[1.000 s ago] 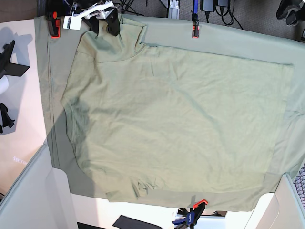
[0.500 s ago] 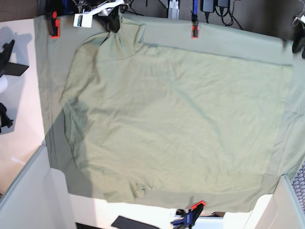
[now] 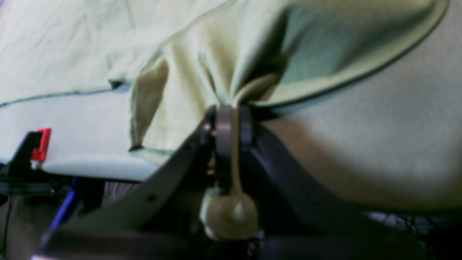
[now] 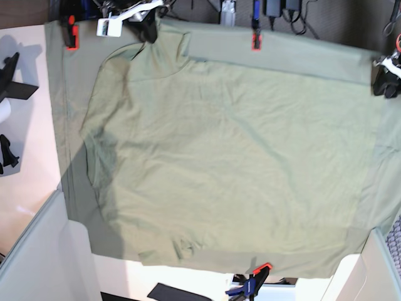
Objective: Fold the T-shirt properly
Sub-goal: 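Grasp the shirt's shoulder edges with the right and left grippers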
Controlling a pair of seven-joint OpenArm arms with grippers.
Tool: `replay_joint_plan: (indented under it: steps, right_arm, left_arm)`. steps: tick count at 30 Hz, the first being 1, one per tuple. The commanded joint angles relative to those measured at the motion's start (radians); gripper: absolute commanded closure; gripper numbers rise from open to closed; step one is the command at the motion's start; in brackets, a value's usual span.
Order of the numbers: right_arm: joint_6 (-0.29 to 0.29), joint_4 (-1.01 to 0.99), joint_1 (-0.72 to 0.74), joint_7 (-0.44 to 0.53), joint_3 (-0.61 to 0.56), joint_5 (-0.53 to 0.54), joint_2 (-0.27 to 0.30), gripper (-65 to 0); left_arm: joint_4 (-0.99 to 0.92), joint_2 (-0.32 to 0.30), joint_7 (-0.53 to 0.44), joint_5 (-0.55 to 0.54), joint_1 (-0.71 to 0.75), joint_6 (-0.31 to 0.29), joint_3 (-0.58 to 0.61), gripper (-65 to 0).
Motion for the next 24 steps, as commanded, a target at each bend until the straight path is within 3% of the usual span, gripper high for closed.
replay_joint_plan:
  steps: [1,7,15,19,24]
  right_arm:
    - [0.001,0.008,-0.017,-0.022,-0.001,-0.013,0.0,0.0]
    - [0.001,0.008,-0.016,-0.022,-0.001,-0.012,0.0,0.0]
    - [0.001,0.008,-0.017,-0.022,-0.001,-0.013,0.0,0.0]
    - [0.001,0.008,-0.016,-0.022,-0.001,-0.013,0.0,0.0]
    - [0.001,0.008,-0.016,-0.022,-0.001,-0.012,0.0,0.0]
  left_arm:
    - [-0.013,-0.02,-0.015,-0.016,-0.011,-0.004,-0.005,-30.6]
    - [-0.136,-0.019,0.001,-0.037,-0.066,-0.004,-0.005,-30.6]
    - [-0.137,-0.017,0.089,-0.099,-0.048,-0.025,0.024,-30.5]
    - [-0.115,0.007,0.086,-0.13,-0.008,-0.175,0.049,-30.5]
    - [-0.078,0.039,0.085,-0.154,0.005,-0.175,0.049,-30.5]
